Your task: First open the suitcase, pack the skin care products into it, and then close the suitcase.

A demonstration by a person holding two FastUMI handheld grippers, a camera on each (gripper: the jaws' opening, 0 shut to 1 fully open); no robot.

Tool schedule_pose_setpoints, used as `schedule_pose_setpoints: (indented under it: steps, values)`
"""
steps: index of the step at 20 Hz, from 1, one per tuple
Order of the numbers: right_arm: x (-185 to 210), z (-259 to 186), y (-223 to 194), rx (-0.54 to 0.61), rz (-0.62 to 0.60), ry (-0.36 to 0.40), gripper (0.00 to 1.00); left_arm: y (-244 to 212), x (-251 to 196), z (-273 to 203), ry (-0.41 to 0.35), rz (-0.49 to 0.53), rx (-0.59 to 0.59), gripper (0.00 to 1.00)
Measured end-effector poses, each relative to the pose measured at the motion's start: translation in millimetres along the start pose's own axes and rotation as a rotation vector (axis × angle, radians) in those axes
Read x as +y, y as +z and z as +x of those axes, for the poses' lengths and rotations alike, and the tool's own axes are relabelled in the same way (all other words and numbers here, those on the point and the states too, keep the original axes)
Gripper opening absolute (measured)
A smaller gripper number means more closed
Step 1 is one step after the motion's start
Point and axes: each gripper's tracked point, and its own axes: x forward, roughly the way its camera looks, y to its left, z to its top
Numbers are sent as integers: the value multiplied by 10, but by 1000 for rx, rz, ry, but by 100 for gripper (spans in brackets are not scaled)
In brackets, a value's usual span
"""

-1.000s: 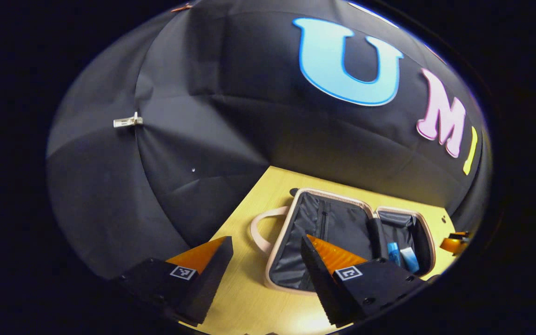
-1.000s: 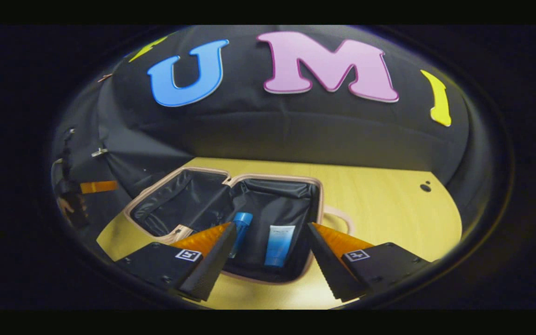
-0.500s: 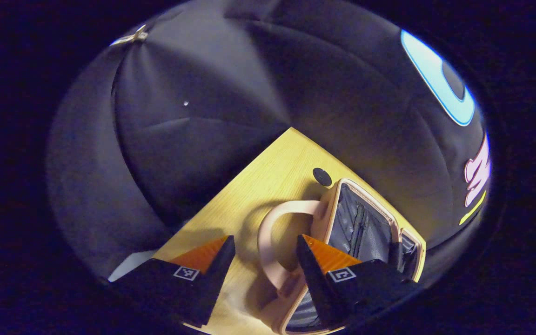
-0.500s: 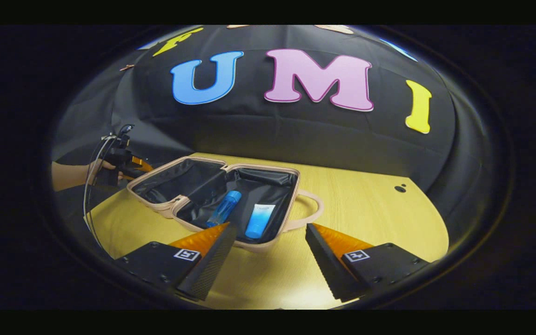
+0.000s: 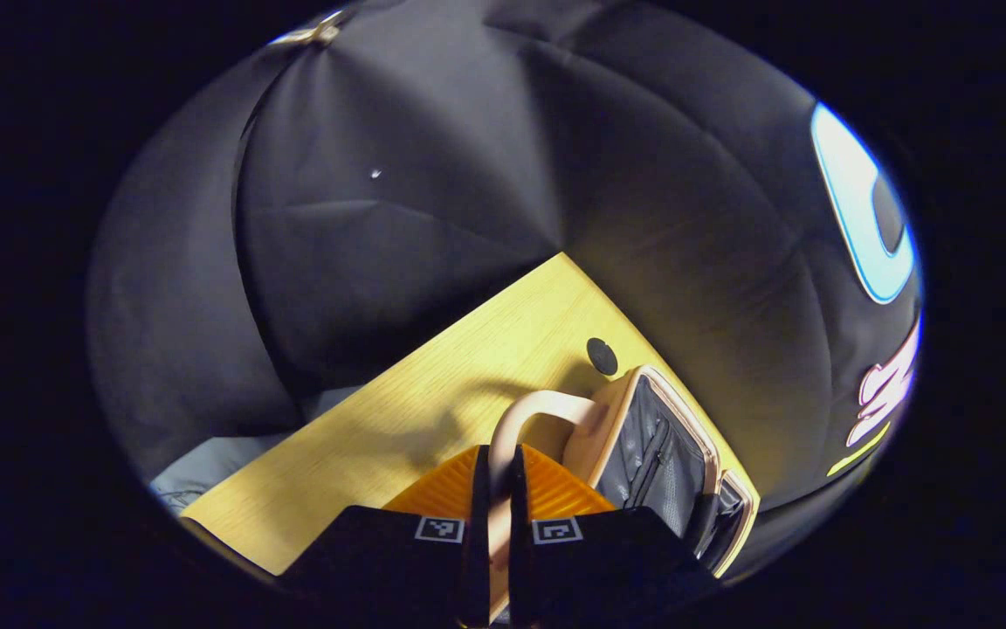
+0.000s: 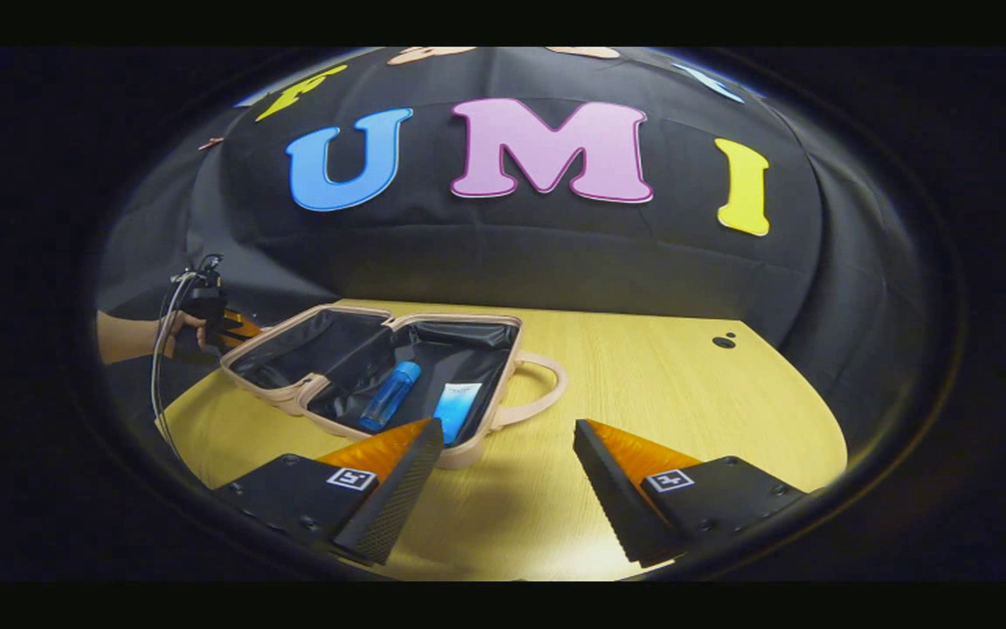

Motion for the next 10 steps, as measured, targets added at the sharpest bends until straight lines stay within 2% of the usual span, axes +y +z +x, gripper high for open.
schedule_pose_setpoints:
  steps: [1,2,3,5,7,10]
  values:
    - [35,4,30,7,11,12,96,63,-67,-87,14,50,-16,12]
    - [63,4,93,0,22,24,95,115,-188,-230,16,103,-37,14]
    - [81,-16,218,-22,29,29,96,202,-321,-387,11,154,-62,8]
    - [111,-66,415,-51,33,43,95,343,-686,-737,6,242,-116,7]
    - [120,-139,556,-61,23,58,95,499,-1144,-1147,-34,279,-155,6]
    - [15,-271,769,-89,18,61,95,458,-1836,-1672,-130,321,-197,6]
